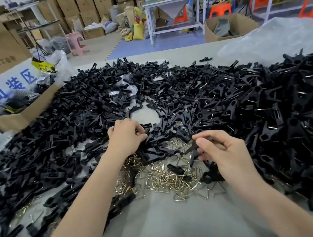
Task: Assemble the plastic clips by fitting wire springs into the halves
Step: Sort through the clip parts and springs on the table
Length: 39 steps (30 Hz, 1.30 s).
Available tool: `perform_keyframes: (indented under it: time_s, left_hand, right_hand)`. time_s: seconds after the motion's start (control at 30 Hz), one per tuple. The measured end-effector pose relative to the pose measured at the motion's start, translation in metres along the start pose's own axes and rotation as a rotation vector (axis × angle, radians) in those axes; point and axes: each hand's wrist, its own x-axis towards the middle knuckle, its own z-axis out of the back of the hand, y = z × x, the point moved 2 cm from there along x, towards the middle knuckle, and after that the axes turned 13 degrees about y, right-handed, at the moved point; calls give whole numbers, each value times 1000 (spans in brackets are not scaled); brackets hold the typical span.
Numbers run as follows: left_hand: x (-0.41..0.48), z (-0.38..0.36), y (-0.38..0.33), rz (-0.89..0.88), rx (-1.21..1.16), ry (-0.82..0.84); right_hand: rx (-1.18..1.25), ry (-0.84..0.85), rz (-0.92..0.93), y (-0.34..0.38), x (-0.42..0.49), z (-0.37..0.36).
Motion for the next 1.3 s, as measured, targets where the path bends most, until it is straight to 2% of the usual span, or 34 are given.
perform_keyframes:
  time_s: [0.1, 0.17, 0.23, 0.37, 0.47, 0.53, 0.67, 0.97, 1.3]
  left_hand:
    - [-11, -3, -6, -44, 100, -90]
    - [-23, -3, -10, -112, 56, -203]
    - [-41, 2, -20, -232, -205, -261]
    - [-81, -8, -49, -393, -765, -111]
    - [-96, -30, -60, -330, -1097, -20]
    - [-97, -38, -62, -281, -1194, 14]
    - [-96, -44, -62, -246, -1172, 124]
    - [-96, -41, -61, -298, -1224, 226]
    - [-97, -43, -63, -293, -1210, 238]
  right_hand:
    - [129, 29, -41, 2, 0, 4]
    - [198, 41, -74, 2, 1, 6]
    - [215, 55, -107, 1, 1, 7]
    - [102, 159, -132, -2, 0, 5]
    - [-12, 198, -123, -3, -5, 2]
    - [-38, 156, -101, -1, -8, 1]
    - [-42, 84, -37, 0, -8, 3]
    - [-174, -5, 35, 1, -10, 3]
    - [-172, -15, 41, 2, -13, 0]
